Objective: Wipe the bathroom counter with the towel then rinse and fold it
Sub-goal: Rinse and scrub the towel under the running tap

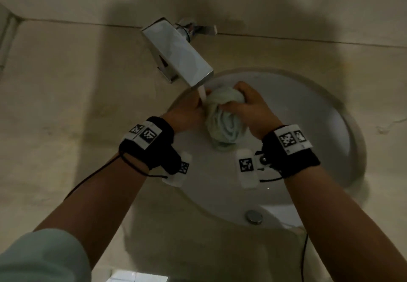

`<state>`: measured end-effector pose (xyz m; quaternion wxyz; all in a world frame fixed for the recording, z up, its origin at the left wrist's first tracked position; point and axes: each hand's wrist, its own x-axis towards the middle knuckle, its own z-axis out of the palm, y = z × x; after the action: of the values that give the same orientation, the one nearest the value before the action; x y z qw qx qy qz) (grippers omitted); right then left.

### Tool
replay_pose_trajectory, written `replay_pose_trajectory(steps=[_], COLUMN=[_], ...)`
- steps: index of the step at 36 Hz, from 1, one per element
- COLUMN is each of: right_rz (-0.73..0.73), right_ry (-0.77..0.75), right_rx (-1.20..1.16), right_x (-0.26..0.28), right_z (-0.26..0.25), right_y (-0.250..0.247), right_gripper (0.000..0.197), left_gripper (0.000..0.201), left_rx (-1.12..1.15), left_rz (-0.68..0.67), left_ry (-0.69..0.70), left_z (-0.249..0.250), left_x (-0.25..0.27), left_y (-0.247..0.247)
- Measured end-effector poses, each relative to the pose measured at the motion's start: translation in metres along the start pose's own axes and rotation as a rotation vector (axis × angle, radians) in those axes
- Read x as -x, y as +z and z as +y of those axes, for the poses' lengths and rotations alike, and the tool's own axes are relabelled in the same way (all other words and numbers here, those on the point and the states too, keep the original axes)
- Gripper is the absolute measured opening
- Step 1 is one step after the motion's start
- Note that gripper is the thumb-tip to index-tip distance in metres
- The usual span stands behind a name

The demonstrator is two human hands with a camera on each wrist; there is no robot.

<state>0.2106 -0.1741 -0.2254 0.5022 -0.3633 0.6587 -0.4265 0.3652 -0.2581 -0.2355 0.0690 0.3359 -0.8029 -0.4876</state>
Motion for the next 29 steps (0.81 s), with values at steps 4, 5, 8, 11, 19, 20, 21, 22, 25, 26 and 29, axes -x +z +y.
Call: replay_pose_trajectory(steps=[4,5,8,11,19,20,21,22,25,26,29], right_rz=[0.061,0.067,0.064,0.055,0.182,0.198,0.203,0.195,0.072,0.016,-0.119], right_ry=[-0.038,-0.048,-0.081,-0.105,-0.062,-0.059,-0.048,-0.034,0.009,0.021,0.035], right_rx=[-0.126,-0.163,-0.271,-0.337,-0.065,0.001,0.056,0.092,0.16,0.217,0.347], right_x=[0.011,0.013,0.022,0.03,0.035,0.035,0.035,0.035,0.037,0.037,0.036], right_z=[-0.012,-0.014,-0.02,-0.026,-0.018,-0.014,-0.01,-0.007,0.005,0.008,0.011], right_y=[-0.015,-0.018,-0.026,-0.03,-0.039,-0.04,-0.039,-0.038,-0.033,-0.03,-0.019], right_gripper=[0.024,0.024,0.023,0.02,0.035,0.038,0.042,0.046,0.065,0.073,0.09], left_gripper=[0.041,0.059,0.1,0.075,0.016,0.035,0.056,0.069,0.049,0.038,0.028], left_rx=[0.115,0.138,0.161,0.13,0.443,0.541,0.638,0.727,0.848,0.852,0.818], left_rz=[-0.061,-0.102,-0.274,-0.223,0.066,0.065,0.071,0.077,0.069,0.052,0.018], left_ry=[-0.036,-0.086,-0.234,-0.313,-0.3,-0.332,-0.373,-0.406,-0.392,-0.38,-0.349], left_z=[0.0,0.002,0.01,0.014,0.019,0.02,0.019,0.022,0.029,0.032,0.033], left_x=[0.003,0.006,0.011,0.008,0.013,0.015,0.016,0.018,0.02,0.021,0.023], left_y=[0.001,0.002,0.006,0.011,0.004,0.002,0.002,0.001,-0.002,-0.002,0.0])
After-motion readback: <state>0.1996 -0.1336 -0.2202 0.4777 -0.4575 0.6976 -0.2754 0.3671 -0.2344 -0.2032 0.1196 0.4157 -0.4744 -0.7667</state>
